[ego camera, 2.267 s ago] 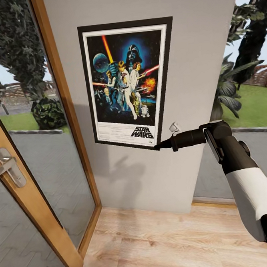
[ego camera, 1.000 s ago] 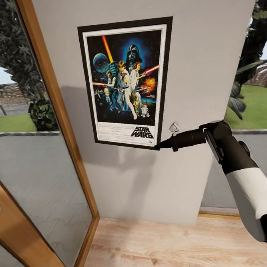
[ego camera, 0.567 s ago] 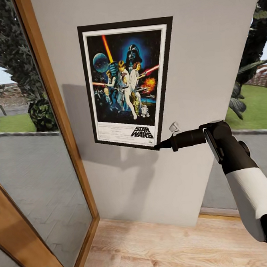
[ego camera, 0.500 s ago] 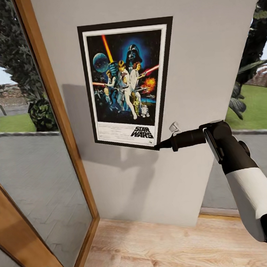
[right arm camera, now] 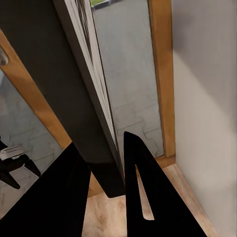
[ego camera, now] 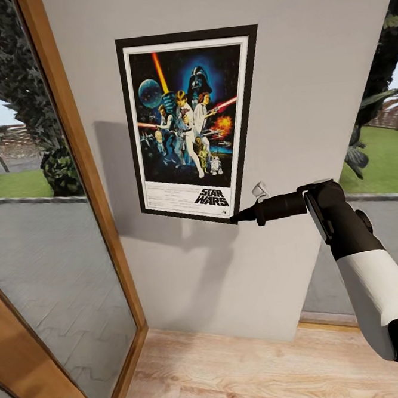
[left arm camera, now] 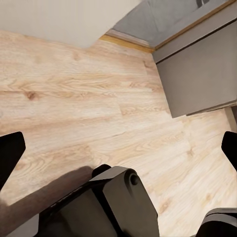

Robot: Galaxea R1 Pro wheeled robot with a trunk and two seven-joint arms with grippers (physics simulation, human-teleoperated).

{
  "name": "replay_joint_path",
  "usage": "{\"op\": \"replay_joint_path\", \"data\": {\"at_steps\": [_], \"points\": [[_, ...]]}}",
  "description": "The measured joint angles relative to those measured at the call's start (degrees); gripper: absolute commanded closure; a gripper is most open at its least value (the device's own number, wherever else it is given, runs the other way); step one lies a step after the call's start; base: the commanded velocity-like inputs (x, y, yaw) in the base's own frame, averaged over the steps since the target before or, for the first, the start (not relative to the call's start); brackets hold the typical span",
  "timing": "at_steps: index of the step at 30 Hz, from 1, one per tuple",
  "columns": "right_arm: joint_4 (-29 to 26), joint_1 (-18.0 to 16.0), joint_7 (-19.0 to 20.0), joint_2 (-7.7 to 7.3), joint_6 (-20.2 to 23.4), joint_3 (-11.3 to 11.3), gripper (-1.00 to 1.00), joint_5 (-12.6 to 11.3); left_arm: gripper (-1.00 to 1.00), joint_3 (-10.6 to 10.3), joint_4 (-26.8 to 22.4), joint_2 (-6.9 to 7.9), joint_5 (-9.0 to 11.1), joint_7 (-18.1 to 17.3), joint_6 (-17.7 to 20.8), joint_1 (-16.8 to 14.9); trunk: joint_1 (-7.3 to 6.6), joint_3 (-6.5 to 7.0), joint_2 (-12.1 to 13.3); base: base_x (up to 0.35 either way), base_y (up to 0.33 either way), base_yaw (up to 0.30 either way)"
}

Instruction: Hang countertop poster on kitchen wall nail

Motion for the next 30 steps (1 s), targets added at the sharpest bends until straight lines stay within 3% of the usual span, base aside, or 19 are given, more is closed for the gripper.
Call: {"op": "replay_joint_path", "data": {"at_steps": [30], "points": [[0.0, 0.0, 0.0, 0.0, -0.1, 0.0, 1.0, 0.0, -1.0, 0.0, 0.0, 0.0, 0.0, 0.0, 0.0, 0.0, -0.01, 0.0, 0.0, 0.096, 0.0, 0.0]]}}
